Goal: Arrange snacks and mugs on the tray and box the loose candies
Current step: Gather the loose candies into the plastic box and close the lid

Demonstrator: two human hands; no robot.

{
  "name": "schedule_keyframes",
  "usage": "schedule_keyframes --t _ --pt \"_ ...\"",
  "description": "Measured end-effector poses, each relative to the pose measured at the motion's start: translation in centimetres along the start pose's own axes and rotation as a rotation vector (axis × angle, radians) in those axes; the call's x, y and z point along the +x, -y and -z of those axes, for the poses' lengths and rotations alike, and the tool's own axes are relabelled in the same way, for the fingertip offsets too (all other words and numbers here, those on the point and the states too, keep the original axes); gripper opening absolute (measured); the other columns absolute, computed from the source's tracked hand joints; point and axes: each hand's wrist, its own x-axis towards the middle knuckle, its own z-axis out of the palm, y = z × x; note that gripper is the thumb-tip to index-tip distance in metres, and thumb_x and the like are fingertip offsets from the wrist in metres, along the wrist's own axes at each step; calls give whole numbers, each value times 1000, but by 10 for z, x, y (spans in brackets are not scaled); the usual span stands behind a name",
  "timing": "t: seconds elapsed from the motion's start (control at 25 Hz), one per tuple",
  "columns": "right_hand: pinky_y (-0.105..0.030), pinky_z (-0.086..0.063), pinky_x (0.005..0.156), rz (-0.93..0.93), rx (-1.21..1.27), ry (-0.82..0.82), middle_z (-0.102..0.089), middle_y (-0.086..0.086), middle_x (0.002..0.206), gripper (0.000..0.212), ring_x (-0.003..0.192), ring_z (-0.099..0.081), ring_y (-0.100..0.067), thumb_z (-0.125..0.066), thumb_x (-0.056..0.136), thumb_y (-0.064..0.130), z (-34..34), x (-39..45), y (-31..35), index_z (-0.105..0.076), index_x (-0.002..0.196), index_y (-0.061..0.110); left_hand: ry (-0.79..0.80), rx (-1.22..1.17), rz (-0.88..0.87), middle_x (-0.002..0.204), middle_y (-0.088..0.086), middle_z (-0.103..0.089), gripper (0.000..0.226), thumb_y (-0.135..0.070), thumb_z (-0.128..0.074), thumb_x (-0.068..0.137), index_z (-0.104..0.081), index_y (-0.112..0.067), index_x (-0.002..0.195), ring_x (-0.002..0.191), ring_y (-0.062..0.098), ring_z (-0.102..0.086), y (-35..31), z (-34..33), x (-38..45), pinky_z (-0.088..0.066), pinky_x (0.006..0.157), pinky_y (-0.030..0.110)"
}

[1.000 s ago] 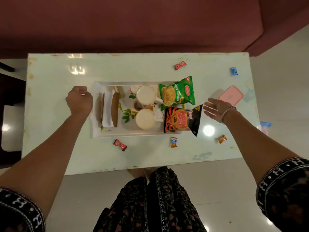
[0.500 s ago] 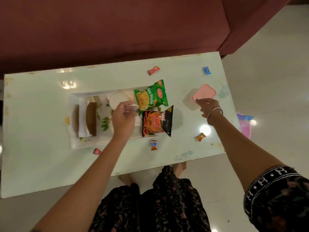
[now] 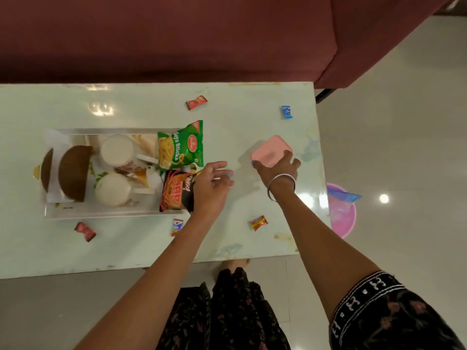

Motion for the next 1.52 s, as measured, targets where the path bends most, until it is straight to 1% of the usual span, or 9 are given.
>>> schedule_keyframes --t 0.28,0.52,0.72,0.84,1.0,1.12,1.28,1.36,1.52 --pt "-57 -37 98 -100 128 -100 17 -13 154 123 134 -25 -37 -76 57 56 -33 32 21 5 145 30 31 112 -5 97 4 -66 28 5 -48 89 -57 -19 101 82 24 -66 44 -37 -7 -54 81 38" --pt "-46 -44 82 -63 127 -39 -21 -16 138 112 116 -40 -37 -78 59 40 -34 39 6 -4 142 31 -33 -31 140 100 6 -64 14 -10 -49 93 -58 -19 101 83 20 -64 63 -50 0 -53 76 26" --pt "-44 -50 93 -101 460 433 -44 -13 128 97 106 -52 -28 -79 64 23 -10 5 -18 -16 136 27 -14 -277 523 110 12 -59 42 -49 -44 91 -48 -21 122 102 28 -59 64 -59 20 -48 89 34" --pt "-45 -51 94 -89 434 536 -56 -11 122 93 106 -61 -27 -82 59 24 -3 -11 -29 -29 136 22 44 -427 576 123 18 -59 55 -56 -47 86 -49 -16 124 113 32 -57 71 -60 25 -48 89 38" --pt "-43 -54 89 -92 439 577 -61 -11 112 78 96 -65 -27 -79 61 23 1 -16 -38 -43 129 15 13 -519 583 115 15 -64 57 -57 -47 86 -53 -14 123 95 26 -65 75 -59 25 -54 70 31" --pt "-40 -54 86 -170 637 789 -62 -14 94 64 85 -62 -23 -74 63 14 15 -8 -49 -53 123 6 26 -709 663 112 16 -63 52 -58 -45 86 -56 -20 119 92 24 -63 84 -45 24 -54 74 33" --pt "-31 -51 73 -200 504 397 -60 -8 104 74 92 -60 -22 -77 67 19 19 10 -66 -40 130 13 77 -761 666 110 17 -59 51 -58 -49 84 -61 -21 116 106 23 -59 93 -40 18 -53 79 37" --pt "-37 -47 82 -154 221 166 -51 -12 124 85 106 -55 -32 -78 66 26 18 19 -71 -30 135 16 87 -778 683 109 16 -59 49 -59 -49 84 -63 -21 113 107 25 -57 94 -41 15 -53 77 38" --pt "-44 -40 95 -122 47 -5 -33 -17 142 94 125 -40 -38 -79 67 31 15 26 -73 -22 141 17 93 -805 727 106 18 -63 56 -60 -50 83 -61 -14 113 98 28 -61 98 -38 16 -54 77 38"
